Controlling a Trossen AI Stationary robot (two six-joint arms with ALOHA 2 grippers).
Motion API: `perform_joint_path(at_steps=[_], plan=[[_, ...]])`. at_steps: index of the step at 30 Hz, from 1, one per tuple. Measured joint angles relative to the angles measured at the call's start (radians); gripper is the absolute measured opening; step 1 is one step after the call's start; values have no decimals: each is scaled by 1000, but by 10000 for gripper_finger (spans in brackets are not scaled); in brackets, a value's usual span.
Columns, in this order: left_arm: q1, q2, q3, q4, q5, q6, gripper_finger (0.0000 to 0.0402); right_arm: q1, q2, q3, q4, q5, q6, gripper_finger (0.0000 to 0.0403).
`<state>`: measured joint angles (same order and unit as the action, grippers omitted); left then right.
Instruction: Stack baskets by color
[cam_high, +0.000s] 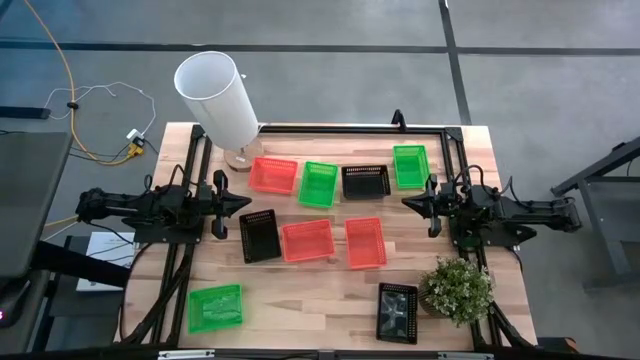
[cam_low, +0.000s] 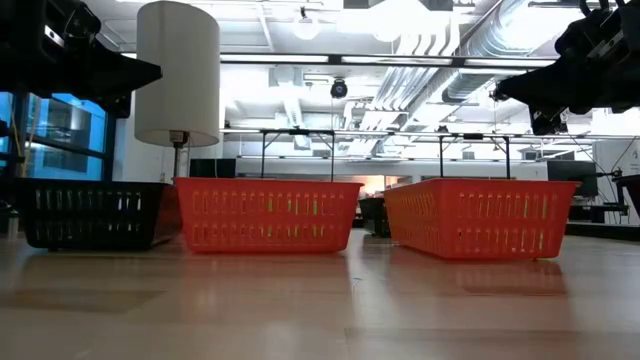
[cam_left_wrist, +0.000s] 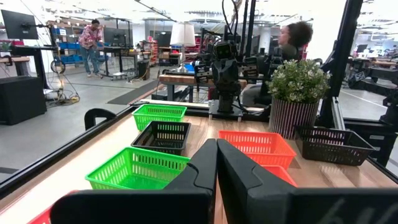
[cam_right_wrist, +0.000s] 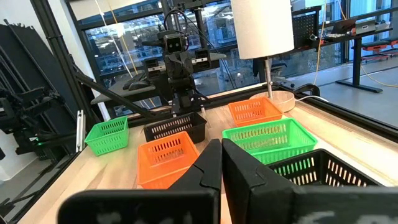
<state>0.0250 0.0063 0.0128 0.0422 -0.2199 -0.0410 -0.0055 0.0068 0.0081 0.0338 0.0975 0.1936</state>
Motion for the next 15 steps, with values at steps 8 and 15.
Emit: perform_joint_path(at_steps=[8, 15], plan=[[0, 0, 0, 0, 0, 0, 0, 0, 1, 0, 257, 60, 63, 0], [0, 0, 0, 0, 0, 0, 0, 0, 9, 0, 497, 175, -15, 0]])
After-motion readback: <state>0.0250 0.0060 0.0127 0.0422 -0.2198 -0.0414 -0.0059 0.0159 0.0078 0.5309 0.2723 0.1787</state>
